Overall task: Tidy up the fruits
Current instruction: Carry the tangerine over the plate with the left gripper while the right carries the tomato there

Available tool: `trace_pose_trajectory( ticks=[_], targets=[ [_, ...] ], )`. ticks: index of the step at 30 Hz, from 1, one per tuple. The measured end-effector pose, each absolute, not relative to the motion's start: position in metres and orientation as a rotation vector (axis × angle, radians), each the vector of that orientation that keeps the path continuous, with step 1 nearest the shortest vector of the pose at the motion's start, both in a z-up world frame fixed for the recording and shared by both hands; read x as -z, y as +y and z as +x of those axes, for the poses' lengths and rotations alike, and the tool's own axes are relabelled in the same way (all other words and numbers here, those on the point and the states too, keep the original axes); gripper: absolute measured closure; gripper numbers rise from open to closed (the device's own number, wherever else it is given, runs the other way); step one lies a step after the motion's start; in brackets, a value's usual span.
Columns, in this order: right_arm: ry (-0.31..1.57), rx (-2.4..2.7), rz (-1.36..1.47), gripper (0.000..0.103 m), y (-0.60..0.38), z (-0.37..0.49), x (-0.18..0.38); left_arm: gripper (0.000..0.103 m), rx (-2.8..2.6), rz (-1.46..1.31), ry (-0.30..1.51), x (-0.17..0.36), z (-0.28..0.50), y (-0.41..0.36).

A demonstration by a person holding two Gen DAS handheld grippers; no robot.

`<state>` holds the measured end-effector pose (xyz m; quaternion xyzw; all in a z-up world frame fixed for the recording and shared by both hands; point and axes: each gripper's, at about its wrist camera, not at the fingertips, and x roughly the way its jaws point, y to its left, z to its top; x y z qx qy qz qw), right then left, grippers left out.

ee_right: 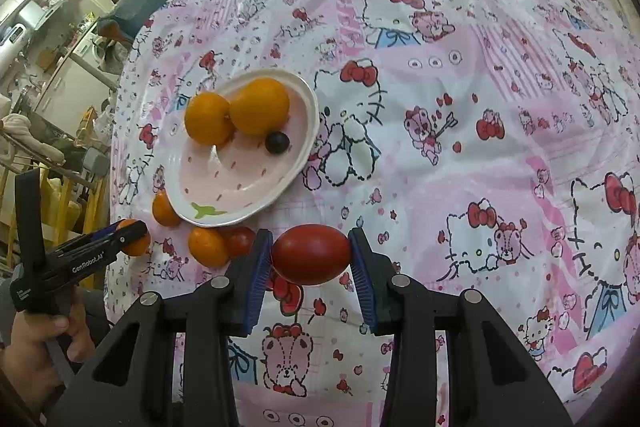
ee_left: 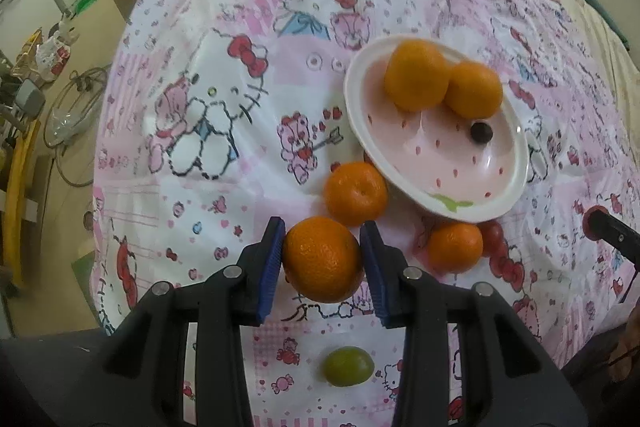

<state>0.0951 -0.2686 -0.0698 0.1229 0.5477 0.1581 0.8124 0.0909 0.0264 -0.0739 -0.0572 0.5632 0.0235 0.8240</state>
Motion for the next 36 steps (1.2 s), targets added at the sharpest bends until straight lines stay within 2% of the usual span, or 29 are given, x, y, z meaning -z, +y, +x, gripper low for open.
trace_pose_trajectory(
  ticks=[7,13,18,25,36],
  targets=[
    [1.096,-0.331,0.311,0.062,-0.281,0.097,0.05,0.069,-0.035,-0.086,1.05,0.033,0.087,0.025],
    [0.982,-0.36,0.354,0.062,-0.291,0.099,0.022,0.069,0.018,-0.07,0.995,-0.001,0.097,0.017],
    [0.922,-0.369,0.276,0.062,-0.282,0.103,0.004,0.069,0.068,-0.028,0.981,-0.011,0.109,-0.001],
    [0.927,-0.405,0.275,0.062,-0.277,0.118,0.005,0.069,0.118,0.028,1.006,-0.007,0.133,-0.017],
    [1.047,-0.471,0.291,0.062,-0.255,0.16,0.039,0.069,0.151,0.005,1.121,0.037,0.164,-0.024]
  ],
)
